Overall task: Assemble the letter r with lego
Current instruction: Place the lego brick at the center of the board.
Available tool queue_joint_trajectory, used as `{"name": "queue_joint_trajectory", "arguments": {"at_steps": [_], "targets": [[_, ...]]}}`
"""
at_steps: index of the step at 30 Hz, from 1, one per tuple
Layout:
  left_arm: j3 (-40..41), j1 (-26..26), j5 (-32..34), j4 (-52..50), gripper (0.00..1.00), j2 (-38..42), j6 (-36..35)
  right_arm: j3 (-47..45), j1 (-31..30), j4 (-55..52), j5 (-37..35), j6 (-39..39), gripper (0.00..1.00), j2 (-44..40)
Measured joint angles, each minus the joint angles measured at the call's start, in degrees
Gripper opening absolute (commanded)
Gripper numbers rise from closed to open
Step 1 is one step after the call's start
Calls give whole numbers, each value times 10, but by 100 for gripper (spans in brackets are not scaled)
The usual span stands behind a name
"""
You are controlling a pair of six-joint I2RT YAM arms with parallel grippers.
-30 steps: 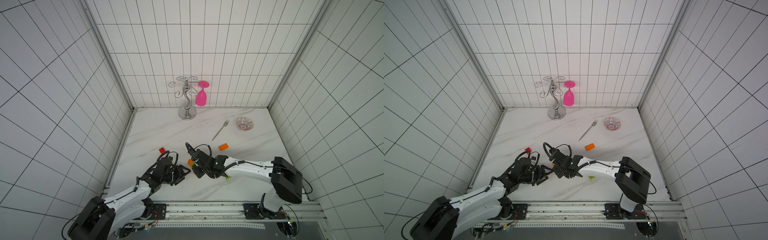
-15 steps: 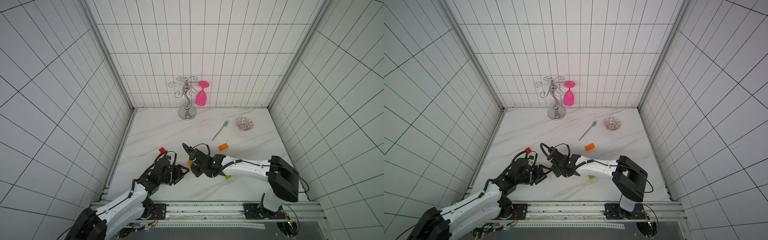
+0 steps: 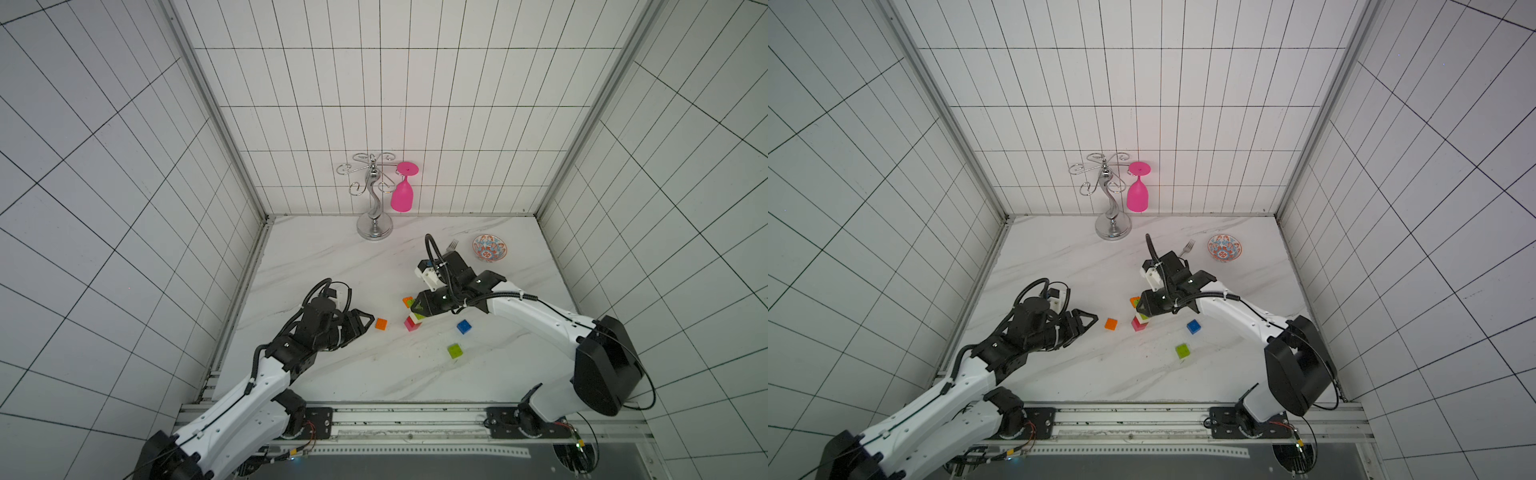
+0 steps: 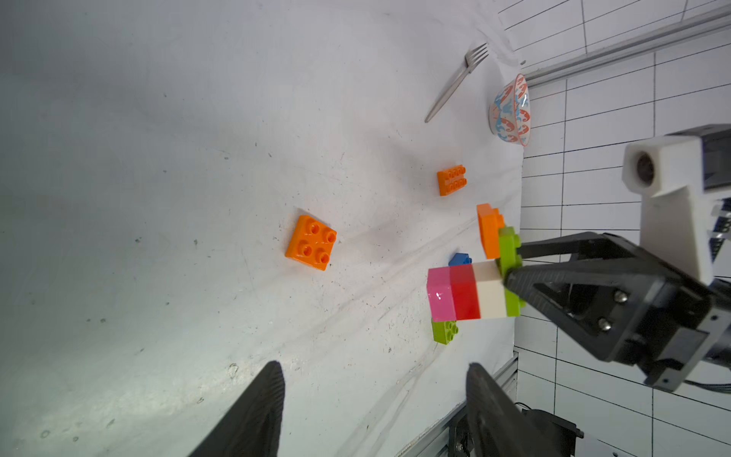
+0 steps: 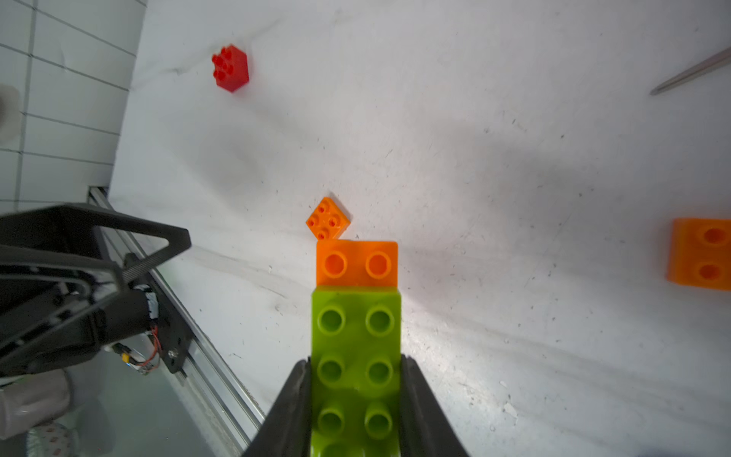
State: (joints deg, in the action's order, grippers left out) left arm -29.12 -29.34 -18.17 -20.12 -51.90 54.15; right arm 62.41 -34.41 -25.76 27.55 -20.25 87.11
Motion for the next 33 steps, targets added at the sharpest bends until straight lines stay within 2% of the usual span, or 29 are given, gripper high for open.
{"name": "queue_joint_trajectory", "arguments": {"at_steps": [5,12,18,26,33], "targets": [[-118,-7,8,-56,67,-141,-77,-4,78,96,109,-42,0,50],[-198,-23,21,-82,67,-243,-136,11,98,148,153,-63,1,150],[-201,-29,25,-93,67,-259,-148,31,108,168,177,-66,11,214],[-173,-33,24,-92,67,-259,-146,36,113,209,197,-79,34,238],[-160,-36,18,-85,67,-256,-141,36,125,224,204,-87,46,251]]}}
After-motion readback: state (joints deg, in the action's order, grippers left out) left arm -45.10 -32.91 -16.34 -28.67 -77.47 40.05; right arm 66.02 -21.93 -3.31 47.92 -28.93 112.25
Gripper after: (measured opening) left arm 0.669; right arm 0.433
